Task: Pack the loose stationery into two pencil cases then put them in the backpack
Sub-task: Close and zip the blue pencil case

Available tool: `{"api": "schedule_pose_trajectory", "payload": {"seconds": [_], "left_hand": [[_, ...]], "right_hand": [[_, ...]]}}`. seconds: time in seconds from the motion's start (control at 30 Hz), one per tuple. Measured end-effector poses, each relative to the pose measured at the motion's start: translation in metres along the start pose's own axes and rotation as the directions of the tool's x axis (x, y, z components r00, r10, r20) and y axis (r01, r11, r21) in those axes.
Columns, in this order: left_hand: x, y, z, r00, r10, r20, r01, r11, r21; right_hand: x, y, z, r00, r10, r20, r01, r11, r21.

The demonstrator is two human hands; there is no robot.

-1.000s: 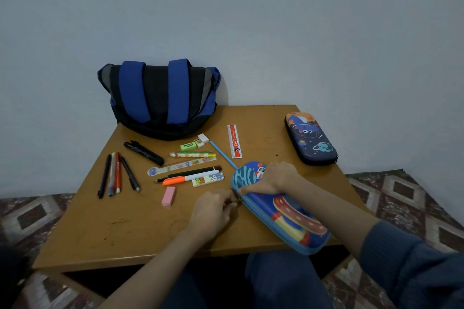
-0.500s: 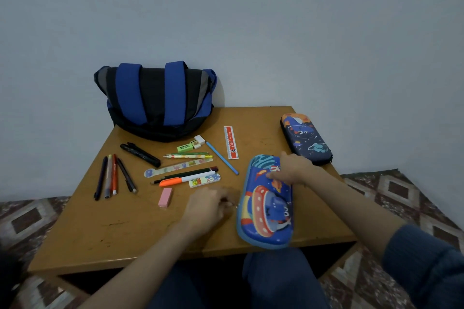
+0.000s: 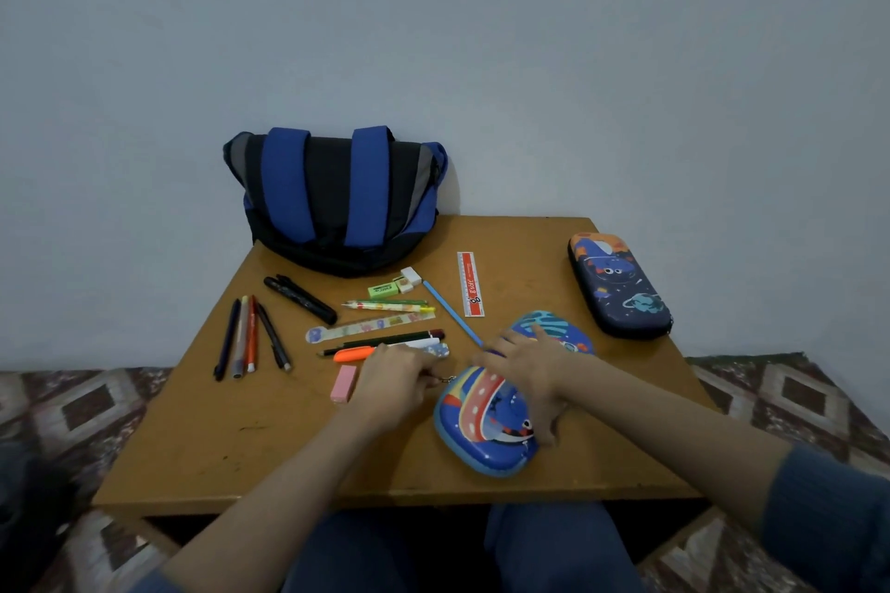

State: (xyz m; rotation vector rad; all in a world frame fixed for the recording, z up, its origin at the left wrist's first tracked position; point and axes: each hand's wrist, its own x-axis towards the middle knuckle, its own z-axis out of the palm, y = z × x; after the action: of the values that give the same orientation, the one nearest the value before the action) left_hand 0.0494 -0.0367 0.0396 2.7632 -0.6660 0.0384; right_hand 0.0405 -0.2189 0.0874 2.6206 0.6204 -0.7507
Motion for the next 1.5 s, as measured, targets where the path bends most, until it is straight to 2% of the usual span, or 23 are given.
{"api": "schedule_pose_trajectory", "payload": {"seconds": [0.1, 0.4, 0.53, 0.77, 0.83, 0.9, 0.93, 0.97, 1.07, 1.17, 1.23, 1.3, 1.4, 1.5], "left_hand": [[-0.007, -0.009, 0.001, 1.0, -0.006, -0.021, 0.005, 1.0, -0.003], [-0.018, -0.012, 0.003, 0.988, -0.142, -0.06, 0.136, 0.987, -0.089], [-0.021, -0.002, 0.008, 0.984, -0.175, 0.046, 0.18, 0.968, -0.177], [-0.022, 0.015, 0.015, 0.978, -0.123, 0.167, 0.163, 0.954, -0.253], [-0.021, 0.006, 0.008, 0.986, -0.167, 0.025, 0.166, 0.93, -0.328], [-0.02, -0.004, 0.002, 0.934, -0.256, -0.249, 0.141, 0.905, -0.4], [-0.019, -0.007, 0.001, 0.909, -0.266, -0.322, 0.123, 0.907, -0.403], [-0.017, -0.007, 0.0, 0.902, -0.269, -0.337, 0.124, 0.911, -0.394], [-0.012, 0.003, 0.001, 0.945, -0.273, -0.18, 0.185, 0.9, -0.394], [-0.008, 0.021, 0.006, 0.968, -0.249, 0.033, 0.238, 0.863, -0.446], [-0.005, 0.032, 0.008, 0.961, -0.241, 0.134, 0.276, 0.831, -0.482], [-0.002, 0.039, 0.009, 0.958, -0.237, 0.161, 0.285, 0.833, -0.474], [0.003, 0.039, 0.006, 0.947, -0.262, 0.184, 0.319, 0.815, -0.484], [0.004, 0.041, 0.005, 0.926, -0.247, 0.283, 0.359, 0.805, -0.471]], "right_hand": [[-0.001, 0.014, 0.0, 1.0, 0.023, -0.015, -0.022, 0.998, 0.058], [0.017, 0.022, -0.001, 0.959, 0.246, -0.139, -0.21, 0.951, 0.229], [0.019, 0.019, -0.009, 0.942, 0.295, -0.159, -0.257, 0.941, 0.22], [0.018, 0.016, -0.004, 0.956, 0.274, -0.108, -0.242, 0.939, 0.243], [0.014, 0.016, -0.004, 0.966, 0.239, -0.101, -0.212, 0.953, 0.218], [0.008, 0.016, -0.005, 0.979, 0.181, -0.093, -0.162, 0.97, 0.184], [0.005, 0.016, -0.004, 0.985, 0.153, -0.085, -0.137, 0.976, 0.171], [0.003, 0.015, -0.003, 0.989, 0.127, -0.075, -0.114, 0.981, 0.158], [-0.002, 0.012, -0.001, 0.994, 0.11, -0.027, -0.106, 0.988, 0.114], [-0.006, 0.011, 0.004, 0.985, 0.174, -0.003, -0.169, 0.961, 0.218], [-0.014, 0.009, 0.012, 0.965, 0.259, -0.04, -0.234, 0.921, 0.313], [-0.023, 0.007, 0.023, 0.921, 0.369, -0.124, -0.295, 0.869, 0.397], [-0.032, 0.004, 0.052, 0.822, 0.543, -0.17, -0.351, 0.72, 0.599], [-0.032, 0.003, 0.083, 0.742, 0.646, -0.181, -0.254, 0.52, 0.816]]}}
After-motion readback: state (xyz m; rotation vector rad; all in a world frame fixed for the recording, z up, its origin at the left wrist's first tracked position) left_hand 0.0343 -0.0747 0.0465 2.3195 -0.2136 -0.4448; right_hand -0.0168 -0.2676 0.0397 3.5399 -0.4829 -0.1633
